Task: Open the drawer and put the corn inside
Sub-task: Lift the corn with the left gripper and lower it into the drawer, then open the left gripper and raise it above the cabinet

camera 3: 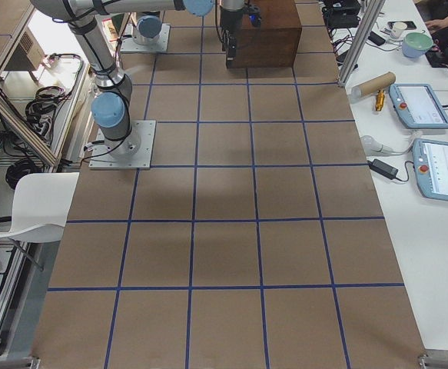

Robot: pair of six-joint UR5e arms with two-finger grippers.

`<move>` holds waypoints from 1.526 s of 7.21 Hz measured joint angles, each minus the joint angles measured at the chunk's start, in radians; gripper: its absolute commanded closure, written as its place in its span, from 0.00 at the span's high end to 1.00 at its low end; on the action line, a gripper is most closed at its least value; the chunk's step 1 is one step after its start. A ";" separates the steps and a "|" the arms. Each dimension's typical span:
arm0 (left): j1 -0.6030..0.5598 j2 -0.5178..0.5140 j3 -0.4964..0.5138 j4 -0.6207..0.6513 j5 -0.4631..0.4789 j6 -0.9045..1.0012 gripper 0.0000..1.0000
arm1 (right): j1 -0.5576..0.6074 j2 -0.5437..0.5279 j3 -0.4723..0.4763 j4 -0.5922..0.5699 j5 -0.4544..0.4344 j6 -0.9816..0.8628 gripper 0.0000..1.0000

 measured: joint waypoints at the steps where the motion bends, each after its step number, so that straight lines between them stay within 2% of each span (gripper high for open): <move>1: -0.024 0.001 -0.012 0.005 0.000 -0.046 0.00 | 0.000 0.000 0.000 0.000 0.000 0.000 1.00; 2: -0.036 -0.001 -0.018 0.008 0.000 -0.067 0.62 | 0.000 -0.001 0.000 0.000 -0.001 0.000 1.00; 3: -0.040 -0.002 -0.021 0.008 0.001 -0.072 0.93 | 0.000 -0.001 0.000 0.000 0.000 0.000 1.00; 4: -0.041 -0.004 -0.021 0.008 0.001 -0.072 0.99 | 0.000 -0.001 0.000 0.000 -0.001 0.000 1.00; 11: -0.043 0.011 -0.011 0.003 0.001 -0.082 1.00 | 0.000 0.000 0.000 0.000 -0.001 0.001 1.00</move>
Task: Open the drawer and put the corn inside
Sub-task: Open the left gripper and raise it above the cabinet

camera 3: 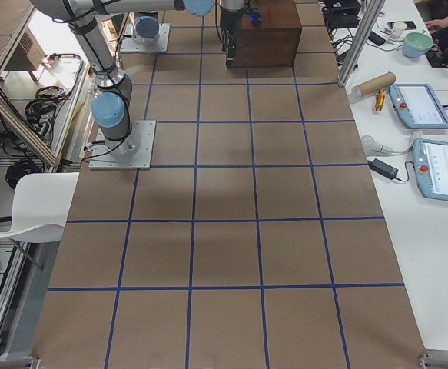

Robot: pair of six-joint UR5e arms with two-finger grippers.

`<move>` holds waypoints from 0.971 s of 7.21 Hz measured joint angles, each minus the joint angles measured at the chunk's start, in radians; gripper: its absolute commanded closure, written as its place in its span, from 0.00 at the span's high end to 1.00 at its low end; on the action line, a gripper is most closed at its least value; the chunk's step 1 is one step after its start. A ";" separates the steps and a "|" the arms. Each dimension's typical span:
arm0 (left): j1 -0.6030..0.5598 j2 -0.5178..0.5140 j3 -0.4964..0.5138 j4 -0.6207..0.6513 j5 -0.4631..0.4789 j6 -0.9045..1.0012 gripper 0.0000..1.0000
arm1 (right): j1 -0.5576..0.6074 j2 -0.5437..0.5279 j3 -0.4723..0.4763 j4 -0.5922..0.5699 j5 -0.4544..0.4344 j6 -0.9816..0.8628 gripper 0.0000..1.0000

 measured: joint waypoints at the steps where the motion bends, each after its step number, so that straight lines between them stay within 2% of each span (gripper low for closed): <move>1: -0.011 0.025 0.004 -0.022 0.003 -0.014 1.00 | 0.000 0.000 0.000 0.000 0.000 0.000 1.00; 4: -0.148 0.141 0.015 -0.125 0.017 -0.142 1.00 | 0.000 -0.001 0.000 0.000 0.000 -0.001 1.00; 7: -0.314 0.209 0.010 -0.157 0.021 -0.242 1.00 | 0.000 0.000 0.000 0.000 0.000 -0.001 1.00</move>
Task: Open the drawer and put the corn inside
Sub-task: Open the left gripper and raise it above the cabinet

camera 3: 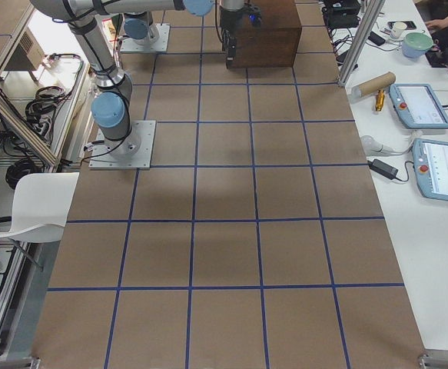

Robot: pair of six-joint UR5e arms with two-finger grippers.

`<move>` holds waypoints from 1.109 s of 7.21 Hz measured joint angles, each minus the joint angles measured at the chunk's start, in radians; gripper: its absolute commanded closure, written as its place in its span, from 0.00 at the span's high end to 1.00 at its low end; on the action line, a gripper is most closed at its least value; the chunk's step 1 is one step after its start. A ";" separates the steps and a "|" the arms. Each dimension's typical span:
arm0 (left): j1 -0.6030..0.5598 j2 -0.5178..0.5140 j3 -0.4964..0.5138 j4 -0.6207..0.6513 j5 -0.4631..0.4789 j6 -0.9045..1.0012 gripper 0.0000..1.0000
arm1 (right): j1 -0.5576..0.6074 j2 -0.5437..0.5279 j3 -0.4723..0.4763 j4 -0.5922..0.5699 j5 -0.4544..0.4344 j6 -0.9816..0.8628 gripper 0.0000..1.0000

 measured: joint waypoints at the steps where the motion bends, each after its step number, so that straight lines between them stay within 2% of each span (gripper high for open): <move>1: -0.024 0.013 -0.004 -0.009 0.001 -0.015 1.00 | 0.000 0.000 0.000 0.000 0.001 0.000 1.00; 8: -0.041 0.109 -0.083 -0.044 0.000 -0.023 1.00 | 0.000 0.000 0.000 0.000 0.000 0.000 1.00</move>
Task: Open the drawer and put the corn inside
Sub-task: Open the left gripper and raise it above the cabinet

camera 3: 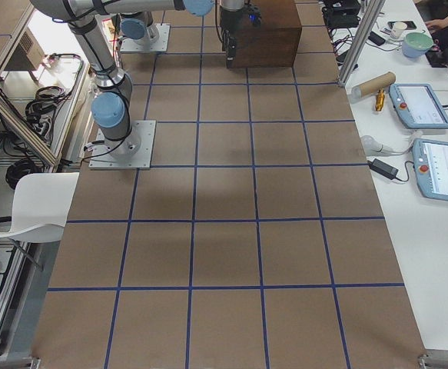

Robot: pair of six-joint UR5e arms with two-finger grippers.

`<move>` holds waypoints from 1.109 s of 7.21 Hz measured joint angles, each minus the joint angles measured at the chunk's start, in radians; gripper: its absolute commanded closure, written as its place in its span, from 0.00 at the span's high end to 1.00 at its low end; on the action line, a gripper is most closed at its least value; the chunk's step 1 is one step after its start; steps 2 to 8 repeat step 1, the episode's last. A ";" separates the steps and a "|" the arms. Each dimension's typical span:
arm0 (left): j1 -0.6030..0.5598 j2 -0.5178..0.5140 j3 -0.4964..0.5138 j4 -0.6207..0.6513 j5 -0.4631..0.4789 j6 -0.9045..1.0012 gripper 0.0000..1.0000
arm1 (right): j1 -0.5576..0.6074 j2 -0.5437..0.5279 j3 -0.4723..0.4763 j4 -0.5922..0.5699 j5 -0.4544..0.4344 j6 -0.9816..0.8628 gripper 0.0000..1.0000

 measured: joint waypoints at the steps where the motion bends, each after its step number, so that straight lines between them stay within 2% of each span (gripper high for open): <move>1: 0.000 0.003 -0.002 0.000 0.000 0.000 1.00 | 0.000 0.000 0.000 0.000 0.000 0.000 1.00; 8: 0.000 0.003 -0.002 0.000 0.000 0.000 1.00 | 0.000 0.000 0.000 0.000 0.000 0.000 1.00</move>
